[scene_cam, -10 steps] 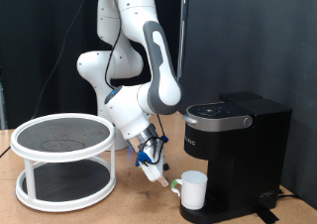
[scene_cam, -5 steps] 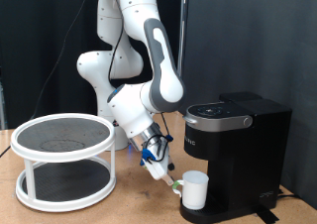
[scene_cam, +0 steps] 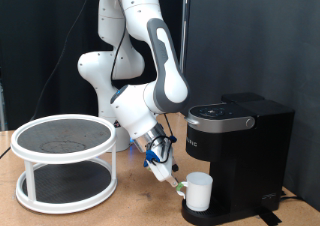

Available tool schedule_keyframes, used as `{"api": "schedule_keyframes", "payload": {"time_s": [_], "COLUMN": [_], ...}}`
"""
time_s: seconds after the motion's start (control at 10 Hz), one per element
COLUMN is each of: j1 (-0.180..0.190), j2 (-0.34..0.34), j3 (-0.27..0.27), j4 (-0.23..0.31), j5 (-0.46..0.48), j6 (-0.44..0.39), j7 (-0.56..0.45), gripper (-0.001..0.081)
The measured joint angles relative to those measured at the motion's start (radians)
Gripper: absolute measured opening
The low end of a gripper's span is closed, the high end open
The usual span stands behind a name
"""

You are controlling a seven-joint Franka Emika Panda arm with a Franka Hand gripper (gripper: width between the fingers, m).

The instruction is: Make a cup of coffee with the keurig machine

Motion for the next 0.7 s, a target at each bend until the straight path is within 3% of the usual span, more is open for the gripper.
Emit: {"api": "schedule_keyframes", "payload": {"time_s": [0.5,0.7], "j1": [0.003,0.003], "j2": [0.006,0.007], "j3": [0.015,0.013], "j4": [0.011,0.003], "j5": [-0.004,-0.08], "j6": [0.0,-0.001], "j7": [0.04,0.089], "gripper": [0.0734,0.0734]}}
